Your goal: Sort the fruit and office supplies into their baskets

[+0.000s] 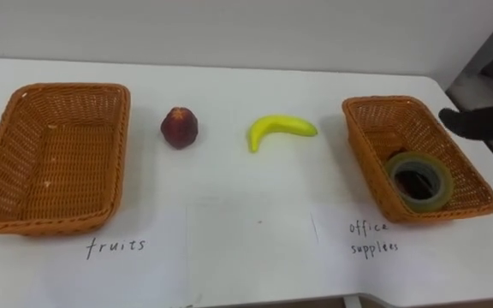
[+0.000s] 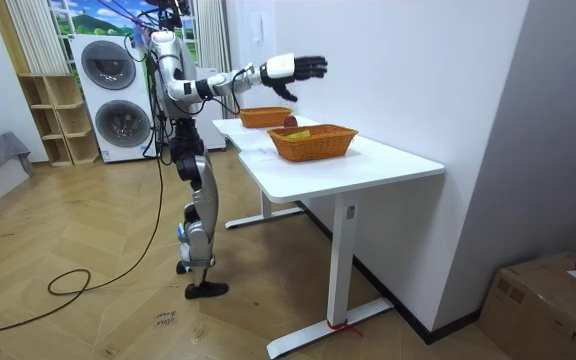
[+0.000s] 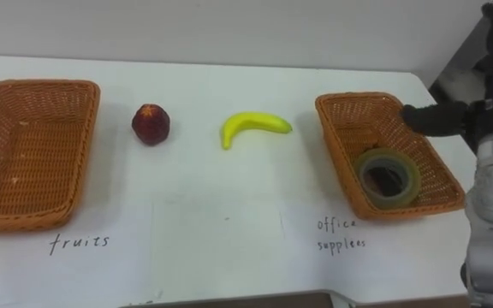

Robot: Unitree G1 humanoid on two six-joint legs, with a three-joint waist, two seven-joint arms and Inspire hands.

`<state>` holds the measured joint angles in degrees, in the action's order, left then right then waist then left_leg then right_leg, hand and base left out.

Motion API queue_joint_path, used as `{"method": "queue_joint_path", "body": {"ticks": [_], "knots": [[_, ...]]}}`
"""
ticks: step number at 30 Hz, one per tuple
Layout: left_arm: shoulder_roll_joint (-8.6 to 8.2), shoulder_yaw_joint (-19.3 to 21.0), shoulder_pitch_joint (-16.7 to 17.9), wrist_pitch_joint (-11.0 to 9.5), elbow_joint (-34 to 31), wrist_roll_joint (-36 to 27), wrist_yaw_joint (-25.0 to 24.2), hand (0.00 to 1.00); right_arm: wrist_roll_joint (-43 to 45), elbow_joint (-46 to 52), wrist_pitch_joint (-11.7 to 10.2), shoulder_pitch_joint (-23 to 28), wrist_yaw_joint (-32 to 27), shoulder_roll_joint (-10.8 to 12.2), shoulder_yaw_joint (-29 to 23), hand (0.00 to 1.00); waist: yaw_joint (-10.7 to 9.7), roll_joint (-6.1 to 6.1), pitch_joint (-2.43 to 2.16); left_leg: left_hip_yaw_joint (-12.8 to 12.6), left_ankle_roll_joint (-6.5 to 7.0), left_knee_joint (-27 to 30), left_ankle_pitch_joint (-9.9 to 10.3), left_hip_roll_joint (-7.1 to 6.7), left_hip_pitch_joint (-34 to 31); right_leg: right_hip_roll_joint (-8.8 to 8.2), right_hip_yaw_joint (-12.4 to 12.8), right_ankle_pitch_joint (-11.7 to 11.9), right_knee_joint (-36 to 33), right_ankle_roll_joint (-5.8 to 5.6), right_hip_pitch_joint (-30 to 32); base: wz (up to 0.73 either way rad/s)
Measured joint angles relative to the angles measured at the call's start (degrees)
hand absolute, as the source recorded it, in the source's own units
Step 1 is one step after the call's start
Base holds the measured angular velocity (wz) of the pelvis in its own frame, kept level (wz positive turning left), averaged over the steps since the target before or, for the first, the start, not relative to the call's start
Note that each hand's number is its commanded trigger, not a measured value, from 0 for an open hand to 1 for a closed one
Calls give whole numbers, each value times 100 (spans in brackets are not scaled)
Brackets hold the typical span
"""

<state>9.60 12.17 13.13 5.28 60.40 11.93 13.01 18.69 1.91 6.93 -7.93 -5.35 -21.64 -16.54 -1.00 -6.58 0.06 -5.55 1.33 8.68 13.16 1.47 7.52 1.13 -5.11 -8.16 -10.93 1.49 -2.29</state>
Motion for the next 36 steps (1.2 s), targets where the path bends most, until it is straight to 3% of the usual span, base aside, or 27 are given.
{"method": "queue_joint_path", "body": {"ticks": [5,10,16,20,24,28,32,36], "knots": [[55,-27,2,-27,-9,-10,-5,0,-57,-1,7,-111,-9,-19,61,0,76,-36,8,8,0,-4,0,-6,4,2,-17,0,-45,0,15,0],[114,-190,19,-46,-10,8,-3,0,-125,-99,9,-323,81,-74,460,0,211,-78,60,8,1,5,0,-8,-27,-3,-34,0,-73,0,60,0],[135,-188,144,42,-2,162,-2,0,-541,-115,21,-334,186,-81,750,0,515,-182,2,50,1,23,-1,0,-107,-5,-74,0,-72,0,128,2],[185,-194,172,69,0,154,-3,0,-1040,-393,20,-440,185,-84,1005,0,614,-234,-12,165,1,77,-1,-6,-192,-78,-313,0,-50,0,131,17],[306,-411,176,87,0,153,-23,0,-1163,-839,20,-916,176,-106,1353,0,621,-272,-6,257,2,137,-1,-21,-362,-95,-395,5,-32,3,213,12],[328,-460,78,100,-3,119,-14,0,-1163,-1159,-12,-1246,78,-281,1833,0,691,-283,-9,271,0,191,-3,-19,-547,-94,-452,12,-40,13,344,7],[327,-567,-39,83,-1,116,3,0,-1158,-1349,-57,-1337,-36,-393,1986,0,797,-317,-8,281,-2,228,-5,-20,-694,-92,-459,18,-48,21,469,3],[333,-571,-157,66,59,121,2,0,-1135,-1646,-197,-1339,-101,-412,2047,0,918,-313,29,281,-2,266,-6,-22,-743,-101,-451,21,23,16,474,0]]}}
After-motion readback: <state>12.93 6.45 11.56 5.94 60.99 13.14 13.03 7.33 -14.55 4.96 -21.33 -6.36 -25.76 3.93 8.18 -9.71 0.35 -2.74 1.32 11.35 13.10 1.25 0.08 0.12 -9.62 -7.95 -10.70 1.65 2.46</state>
